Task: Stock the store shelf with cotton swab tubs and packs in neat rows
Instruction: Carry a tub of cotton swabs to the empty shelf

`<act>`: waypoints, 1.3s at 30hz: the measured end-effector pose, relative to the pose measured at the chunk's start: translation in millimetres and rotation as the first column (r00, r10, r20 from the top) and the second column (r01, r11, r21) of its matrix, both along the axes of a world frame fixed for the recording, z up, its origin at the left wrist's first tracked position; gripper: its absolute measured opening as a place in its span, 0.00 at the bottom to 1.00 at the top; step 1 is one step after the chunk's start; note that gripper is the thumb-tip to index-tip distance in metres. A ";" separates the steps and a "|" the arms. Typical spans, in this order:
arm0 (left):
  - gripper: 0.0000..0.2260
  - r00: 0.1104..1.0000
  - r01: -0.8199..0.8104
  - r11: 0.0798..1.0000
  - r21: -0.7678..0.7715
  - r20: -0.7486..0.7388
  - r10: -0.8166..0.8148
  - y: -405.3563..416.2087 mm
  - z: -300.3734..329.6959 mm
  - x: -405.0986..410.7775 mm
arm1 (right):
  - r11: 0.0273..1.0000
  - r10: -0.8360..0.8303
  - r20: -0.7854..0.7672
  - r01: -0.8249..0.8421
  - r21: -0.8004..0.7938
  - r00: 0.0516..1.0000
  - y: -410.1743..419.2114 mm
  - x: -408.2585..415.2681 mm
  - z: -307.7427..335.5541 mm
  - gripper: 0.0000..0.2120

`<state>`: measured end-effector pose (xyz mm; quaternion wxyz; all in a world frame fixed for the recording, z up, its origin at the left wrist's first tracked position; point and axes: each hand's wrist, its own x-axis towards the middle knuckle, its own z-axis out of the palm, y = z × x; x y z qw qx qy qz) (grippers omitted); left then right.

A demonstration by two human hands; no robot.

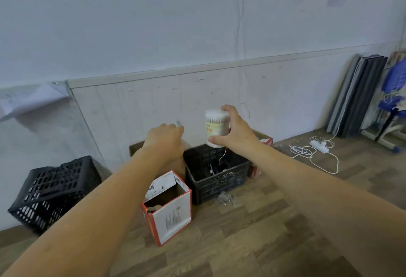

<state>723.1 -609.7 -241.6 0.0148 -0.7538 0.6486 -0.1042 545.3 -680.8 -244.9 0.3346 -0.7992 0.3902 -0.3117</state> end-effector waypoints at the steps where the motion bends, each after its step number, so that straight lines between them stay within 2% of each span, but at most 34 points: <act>1: 0.11 0.999 0.029 1.000 0.005 0.014 -0.029 -19.8 1.1 -2.4 | 1.000 -0.027 0.002 0.027 0.013 1.000 -17.0 -4.3 -1.3 0.39; 6: 0.11 0.977 0.197 0.980 0.003 0.076 -0.197 -127.0 1.6 -19.8 | 0.989 -0.150 -0.034 0.150 -0.005 0.988 -101.8 -24.2 -9.2 0.40; 11: 0.13 0.915 0.387 0.922 -0.011 0.126 -0.383 -240.2 -1.1 -48.7 | 0.954 -0.294 -0.025 0.292 -0.064 0.955 -180.7 -44.7 -13.9 0.39; 18: 0.12 0.773 0.634 0.771 -0.056 0.079 -0.629 -370.6 -3.8 -125.8 | 0.815 -0.578 0.025 0.579 -0.038 0.815 -251.7 -113.4 -21.6 0.39; 23: 0.12 0.592 0.804 0.588 -0.087 0.035 -0.805 -421.4 -16.8 -213.0 | 0.654 -0.754 0.055 0.756 -0.015 0.654 -265.8 -190.1 -22.2 0.39; 28: 0.10 0.393 0.911 0.388 -0.138 0.008 -0.919 -454.0 -20.7 -318.9 | 0.492 -0.868 0.069 0.870 -0.017 0.492 -270.6 -274.7 -28.0 0.35; 31: 0.07 0.278 0.952 0.272 -0.140 0.023 -0.960 -470.0 -24.5 -383.6 | 0.389 -0.918 0.066 0.920 -0.048 0.392 -276.3 -329.0 -31.1 0.34; 34: 0.08 0.173 0.976 0.167 -0.140 0.033 -0.984 -483.5 -24.9 -443.4 | 0.279 -0.957 0.061 0.956 -0.085 0.285 -277.2 -382.2 -32.3 0.38; 39: 0.09 0.018 0.991 0.013 -0.131 0.040 -0.999 -489.9 -24.1 -527.1 | 0.151 -0.986 0.061 0.987 -0.059 0.155 -265.6 -448.6 -27.9 0.36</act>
